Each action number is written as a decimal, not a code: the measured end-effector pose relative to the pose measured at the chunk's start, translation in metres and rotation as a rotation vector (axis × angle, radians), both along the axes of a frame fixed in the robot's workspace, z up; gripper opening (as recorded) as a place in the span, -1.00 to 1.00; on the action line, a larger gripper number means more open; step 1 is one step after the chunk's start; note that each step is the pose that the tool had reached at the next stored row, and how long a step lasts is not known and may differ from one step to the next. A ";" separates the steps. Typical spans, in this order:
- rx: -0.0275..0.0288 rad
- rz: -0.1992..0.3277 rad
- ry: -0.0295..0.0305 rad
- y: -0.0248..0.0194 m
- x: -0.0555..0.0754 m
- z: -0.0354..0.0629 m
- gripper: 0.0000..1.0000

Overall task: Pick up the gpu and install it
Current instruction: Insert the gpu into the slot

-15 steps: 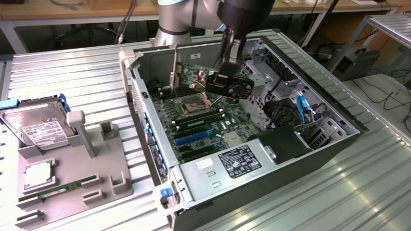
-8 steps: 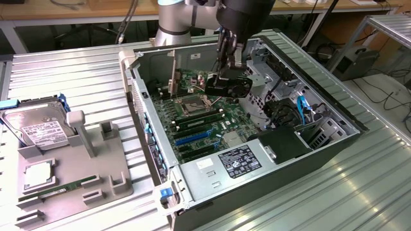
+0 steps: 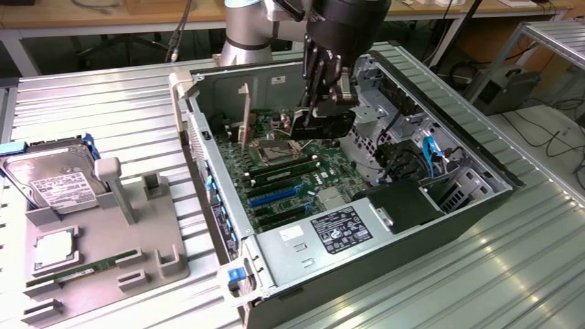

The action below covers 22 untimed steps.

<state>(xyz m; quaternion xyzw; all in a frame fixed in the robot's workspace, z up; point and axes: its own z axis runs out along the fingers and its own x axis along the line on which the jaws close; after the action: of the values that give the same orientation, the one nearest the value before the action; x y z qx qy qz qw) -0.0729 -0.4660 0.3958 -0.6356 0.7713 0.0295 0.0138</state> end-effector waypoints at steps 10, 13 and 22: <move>-0.0001 0.201 -0.0061 -0.0001 0.000 -0.0129 -0.47; -0.0002 0.201 -0.0062 -0.0001 0.000 -0.0185 -0.47; -0.0009 0.201 -0.0081 -0.0002 0.000 -0.0345 -0.47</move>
<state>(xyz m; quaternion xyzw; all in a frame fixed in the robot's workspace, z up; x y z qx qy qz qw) -0.0729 -0.4661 0.3613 -0.7098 0.7037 0.0278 0.0136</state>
